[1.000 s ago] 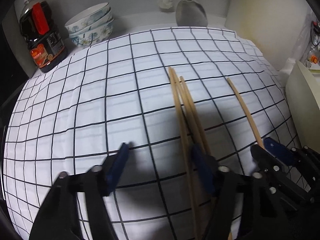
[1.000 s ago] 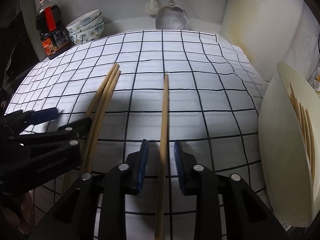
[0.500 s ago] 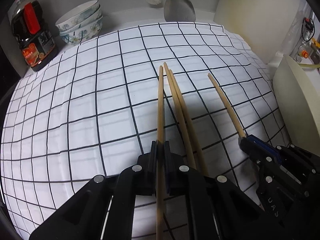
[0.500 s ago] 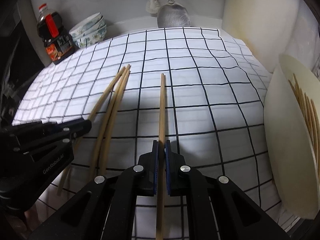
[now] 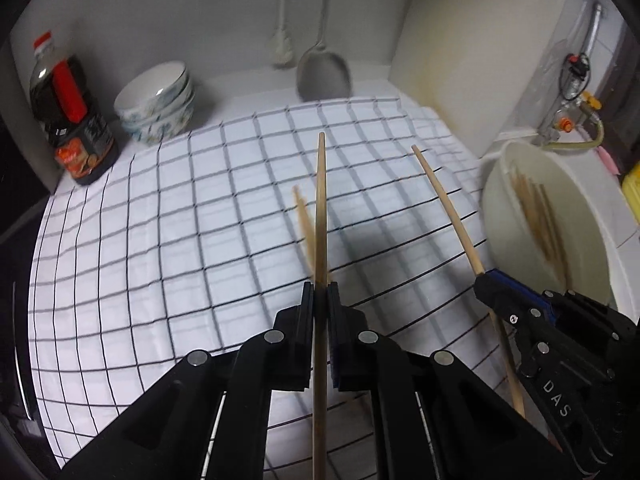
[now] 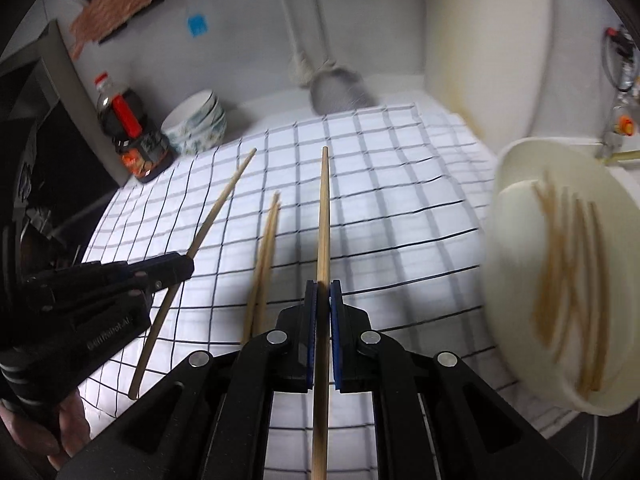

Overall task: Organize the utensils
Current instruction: 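Lift both held chopsticks and carry both tools over the cream basin, then open the right tool while the left tool opens, dropping both chopsticks into the basin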

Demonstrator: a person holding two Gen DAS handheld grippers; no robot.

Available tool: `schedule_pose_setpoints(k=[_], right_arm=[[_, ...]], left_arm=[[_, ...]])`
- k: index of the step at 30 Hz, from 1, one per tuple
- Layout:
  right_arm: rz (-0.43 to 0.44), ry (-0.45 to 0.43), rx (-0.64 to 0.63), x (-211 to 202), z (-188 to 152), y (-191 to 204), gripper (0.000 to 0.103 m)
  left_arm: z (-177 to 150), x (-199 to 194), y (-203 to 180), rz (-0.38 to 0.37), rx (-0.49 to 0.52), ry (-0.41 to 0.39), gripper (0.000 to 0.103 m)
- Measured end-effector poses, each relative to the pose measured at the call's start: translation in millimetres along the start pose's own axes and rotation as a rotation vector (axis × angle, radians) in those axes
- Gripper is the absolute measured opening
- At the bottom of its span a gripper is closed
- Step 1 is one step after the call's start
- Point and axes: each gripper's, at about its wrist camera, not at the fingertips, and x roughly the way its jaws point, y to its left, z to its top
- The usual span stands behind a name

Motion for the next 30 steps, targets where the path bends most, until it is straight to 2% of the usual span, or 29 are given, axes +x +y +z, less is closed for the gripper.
schedule_pose_setpoints(k=[3,8,13,19,23,30], right_arm=[[-0.039,-0.028,0.032,-20,2,-24,0.006],[-0.133,-0.075,0.127,-57,1,-89,0.006],[-0.206,-0.1,0.218,-78,-2,-152,0.006],[-0.234,-0.089,0.299,-76,-4,-207,0.006],[-0.228,-0.07,0.342,-65,-7,-232,0.006],[-0.194,-0.033,0.4,-37,-4,-254,0.006]], left_arm=[[15,-12,-28,-0.04,0.039,-0.036,0.007],[38,-21,-89,-0.14,0.105,-0.067,0.007],[58,-12,-155,-0.236,0.181,-0.067,0.007],[66,16,-223,-0.314,0.236,-0.022,0.007],[65,44,-253,-0.328,0.259,0.037,0.007],[67,87,-270,-0.301,0.27,0.105,0.007]])
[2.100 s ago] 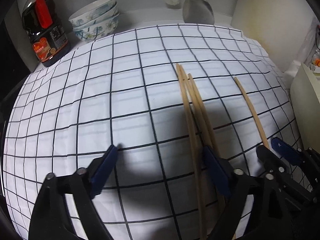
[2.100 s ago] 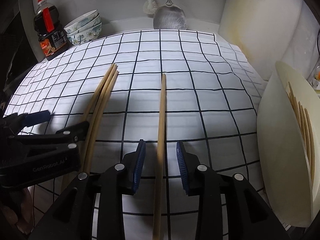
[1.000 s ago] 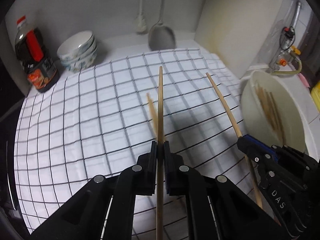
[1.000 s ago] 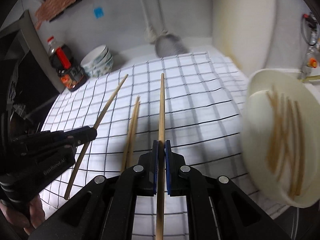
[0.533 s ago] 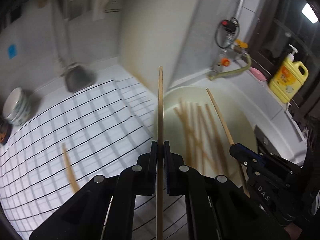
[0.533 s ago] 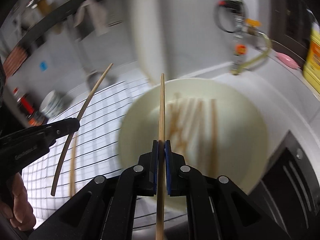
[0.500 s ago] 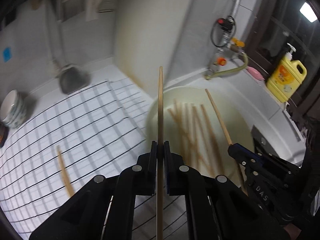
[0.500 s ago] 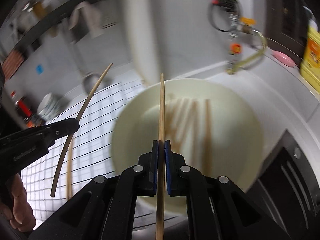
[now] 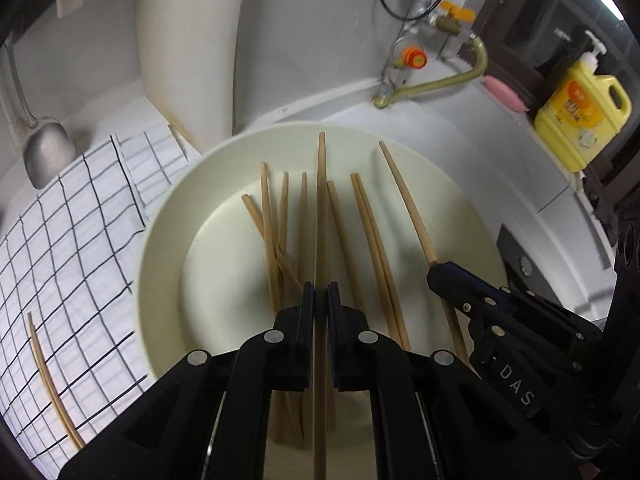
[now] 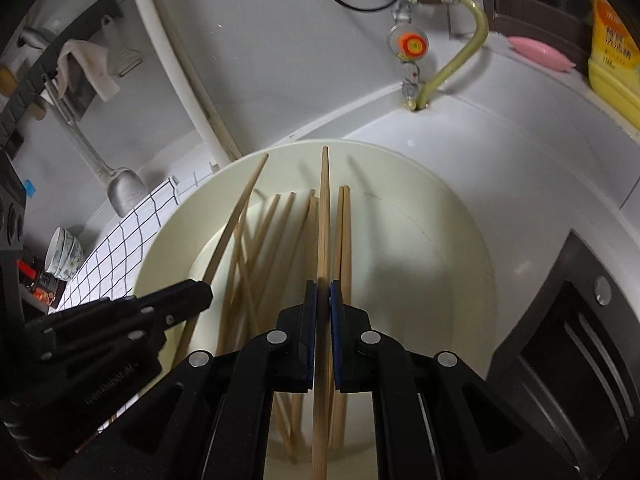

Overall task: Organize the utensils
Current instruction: 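Open the right tool while the left tool opens, dropping both chopsticks into the basin, then move both open tools back over the remaining chopsticks on the cloth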

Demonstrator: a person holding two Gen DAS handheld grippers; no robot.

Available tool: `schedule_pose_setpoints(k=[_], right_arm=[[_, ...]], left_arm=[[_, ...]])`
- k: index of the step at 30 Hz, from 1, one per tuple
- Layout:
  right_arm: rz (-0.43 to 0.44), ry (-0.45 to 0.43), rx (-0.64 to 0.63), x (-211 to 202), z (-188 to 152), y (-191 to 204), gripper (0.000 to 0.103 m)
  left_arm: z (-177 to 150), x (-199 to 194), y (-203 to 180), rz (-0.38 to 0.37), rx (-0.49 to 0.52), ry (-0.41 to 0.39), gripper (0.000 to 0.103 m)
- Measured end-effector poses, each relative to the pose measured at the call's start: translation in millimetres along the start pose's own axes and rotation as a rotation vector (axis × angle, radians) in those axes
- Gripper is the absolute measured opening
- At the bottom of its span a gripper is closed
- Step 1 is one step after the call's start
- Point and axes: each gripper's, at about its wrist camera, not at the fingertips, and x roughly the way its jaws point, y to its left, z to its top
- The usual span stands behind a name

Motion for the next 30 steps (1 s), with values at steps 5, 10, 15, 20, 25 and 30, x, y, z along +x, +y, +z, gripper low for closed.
schedule_pose_setpoints(k=[5,10,15,20,25,30], right_arm=[[0.007,0.041,0.027,20,2,-6,0.006],[0.005,0.063,0.033,28,4,-11,0.006],[-0.008,0.052,0.027,26,4,-14,0.02],[-0.031,0.034,0.012,19,4,-13,0.021],[-0.04,0.036,0.021,11,-3,-14,0.022],[-0.033,0.032,0.017,0,-13,-7,0.03]], left_arm=[[1,19,4,0.011,-0.004,0.042,0.007],[2,31,3,0.027,-0.003,0.072,0.007],[1,34,1,0.061,0.001,0.096,0.009],[1,21,7,0.077,-0.031,0.06,0.06],[-1,1,15,0.106,-0.044,0.023,0.065],[-7,-20,25,0.144,-0.048,-0.005,0.071]])
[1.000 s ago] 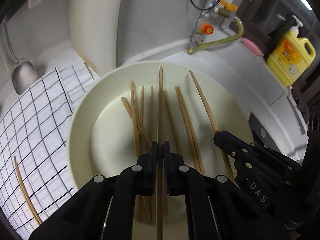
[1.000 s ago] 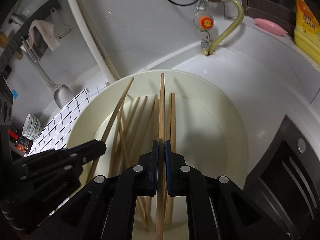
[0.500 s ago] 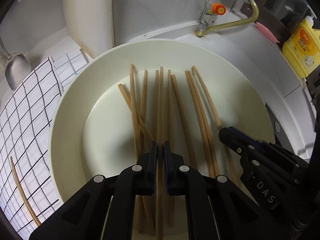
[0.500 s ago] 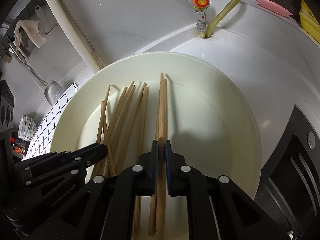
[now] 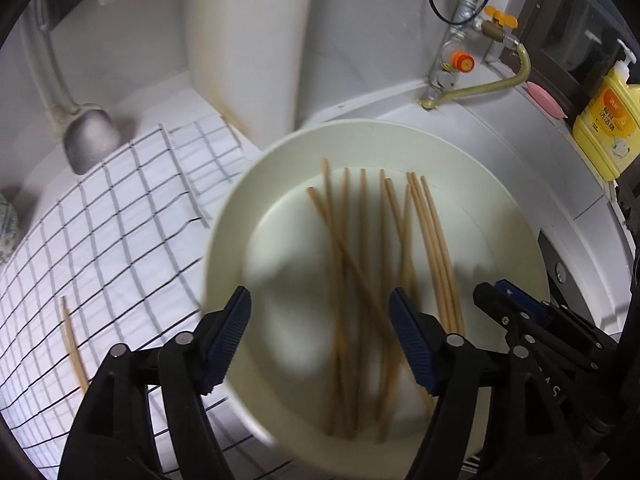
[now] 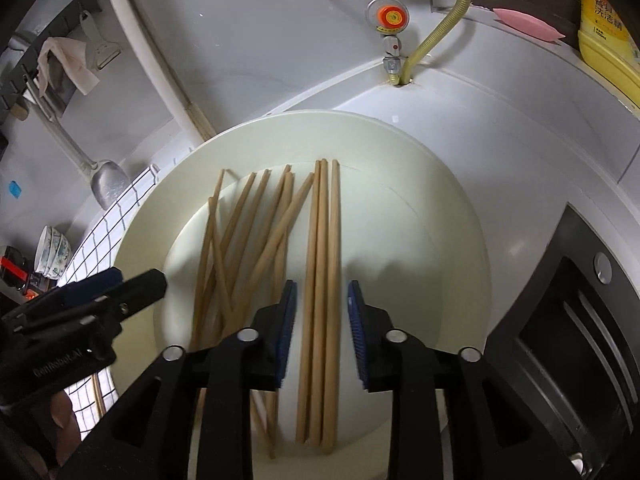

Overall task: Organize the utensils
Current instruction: 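Move both open tools back over the remaining chopsticks on the cloth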

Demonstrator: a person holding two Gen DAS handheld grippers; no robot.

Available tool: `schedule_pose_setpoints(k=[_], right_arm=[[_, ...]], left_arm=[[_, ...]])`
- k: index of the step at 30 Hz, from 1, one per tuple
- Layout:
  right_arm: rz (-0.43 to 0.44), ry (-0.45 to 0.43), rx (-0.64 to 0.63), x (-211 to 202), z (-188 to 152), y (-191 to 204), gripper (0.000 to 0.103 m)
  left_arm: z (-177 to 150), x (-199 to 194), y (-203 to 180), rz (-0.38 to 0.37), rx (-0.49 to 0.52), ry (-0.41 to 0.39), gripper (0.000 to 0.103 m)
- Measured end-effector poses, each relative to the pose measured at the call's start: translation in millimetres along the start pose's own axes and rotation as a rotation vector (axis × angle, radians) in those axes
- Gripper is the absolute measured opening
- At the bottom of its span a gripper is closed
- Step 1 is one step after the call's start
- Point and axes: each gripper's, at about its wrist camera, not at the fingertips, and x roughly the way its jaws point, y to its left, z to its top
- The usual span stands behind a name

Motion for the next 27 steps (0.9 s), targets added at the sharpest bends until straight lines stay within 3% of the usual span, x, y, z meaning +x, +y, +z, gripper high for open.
schedule_pose_setpoints(k=[12,27], right_arm=[[0.025,-0.007,-0.063,-30,-25,45,0.035],[0.168,-0.01,-0.259,-35,-63,160,0.04]], left_arm=[[-33,-56,48,0.041,-0.056,-0.046,0.074],[-103,-107,163,0.171,-0.23,-0.071,0.076]])
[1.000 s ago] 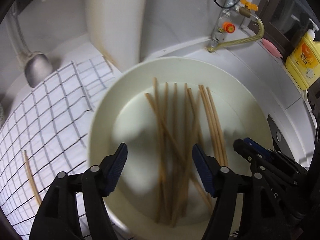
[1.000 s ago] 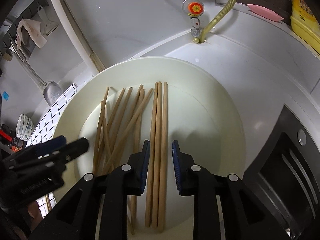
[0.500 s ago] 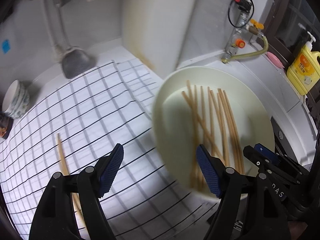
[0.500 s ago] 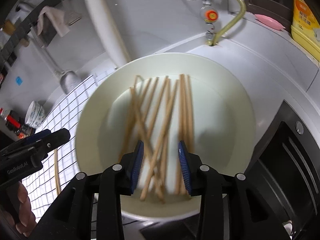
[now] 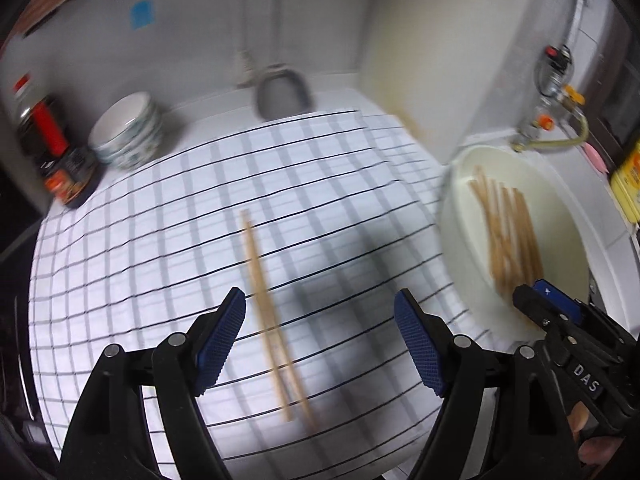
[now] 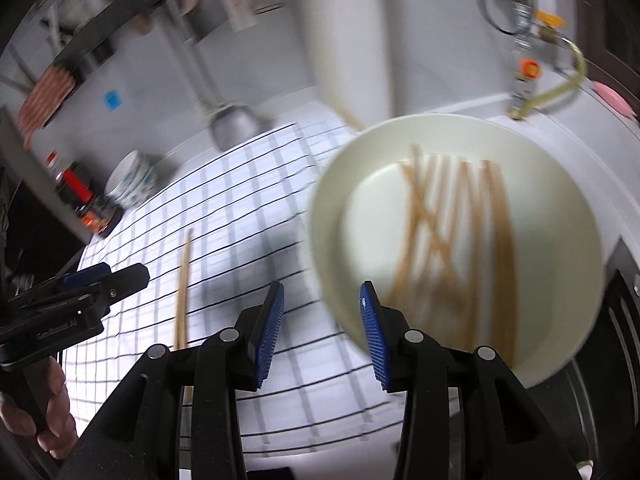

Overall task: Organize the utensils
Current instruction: 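Move both open tools back over the remaining chopsticks on the cloth, then close the right tool on one chopstick while the left tool grasps the other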

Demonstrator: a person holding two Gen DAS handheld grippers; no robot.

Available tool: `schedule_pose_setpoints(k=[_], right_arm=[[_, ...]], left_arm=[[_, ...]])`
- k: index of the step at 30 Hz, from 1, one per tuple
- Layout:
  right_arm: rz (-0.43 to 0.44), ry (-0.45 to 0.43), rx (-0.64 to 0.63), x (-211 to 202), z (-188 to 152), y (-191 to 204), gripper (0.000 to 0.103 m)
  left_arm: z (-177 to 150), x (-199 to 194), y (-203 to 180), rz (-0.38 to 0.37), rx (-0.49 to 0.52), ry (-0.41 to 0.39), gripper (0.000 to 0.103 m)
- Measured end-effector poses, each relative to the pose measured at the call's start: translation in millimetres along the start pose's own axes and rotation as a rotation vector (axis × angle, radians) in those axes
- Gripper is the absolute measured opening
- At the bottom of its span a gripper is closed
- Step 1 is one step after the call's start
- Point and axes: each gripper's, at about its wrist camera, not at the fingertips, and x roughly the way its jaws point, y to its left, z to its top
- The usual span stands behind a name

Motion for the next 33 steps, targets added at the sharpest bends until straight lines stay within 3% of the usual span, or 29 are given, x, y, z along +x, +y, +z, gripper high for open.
schedule_pose_setpoints(k=[9,16,28,33], right_arm=[[0.028,0.066,-0.119,45,-13,62,0.041],[0.046,0.109,-0.171,86,-22,96,0.041],[0.057,0.145,-0.222,127,-37,136,0.041],[0.021,0.151,-0.249,133,-46,141,0.041]], left_arm=[[-32,21,78,0.093,-0.126,0.051,0.077],[-49,40,115,0.1,-0.195,0.084,0.077],[-61,55,149,0.111,-0.22,0.082,0.077],[-61,60,152,0.104,-0.222,0.085,0.077]])
